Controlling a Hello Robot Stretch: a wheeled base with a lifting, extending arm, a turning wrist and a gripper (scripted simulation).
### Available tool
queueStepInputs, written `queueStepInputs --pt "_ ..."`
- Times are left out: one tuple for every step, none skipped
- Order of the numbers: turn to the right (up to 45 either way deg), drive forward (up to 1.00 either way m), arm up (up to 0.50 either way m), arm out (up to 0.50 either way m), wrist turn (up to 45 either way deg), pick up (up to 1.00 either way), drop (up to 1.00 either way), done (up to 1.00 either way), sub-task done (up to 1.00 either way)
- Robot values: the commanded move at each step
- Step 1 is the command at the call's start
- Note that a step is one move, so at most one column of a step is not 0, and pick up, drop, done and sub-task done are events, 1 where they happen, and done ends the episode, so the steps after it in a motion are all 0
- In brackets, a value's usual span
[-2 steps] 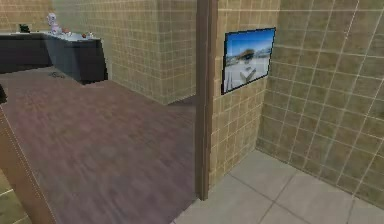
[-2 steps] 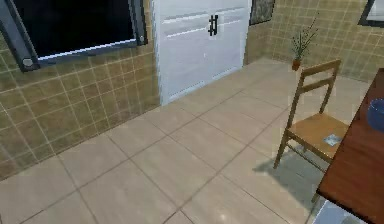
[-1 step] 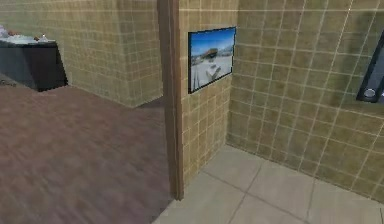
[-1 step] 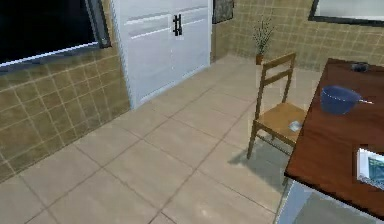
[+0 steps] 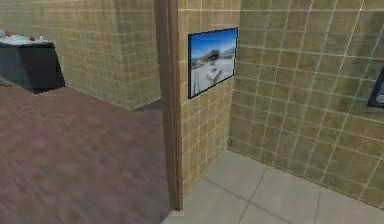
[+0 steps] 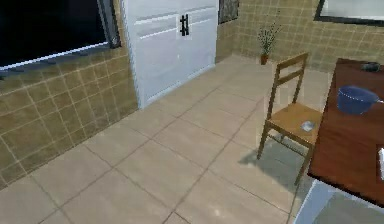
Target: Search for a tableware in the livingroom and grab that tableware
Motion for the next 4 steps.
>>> queueStepInputs --pt "45.0 0.0 0.0 0.0 0.0 0.0 0.0 0.0 0.0" --pt "42.0 0.0 0.0 0.0 0.0 0.0 0.0 0.0 0.0" --pt "0.0 0.25 0.0 0.0 0.0 0.0 0.0 0.0 0.0" --pt "-33.0 0.0 0.0 0.0 0.0 0.0 0.0 0.0 0.0"
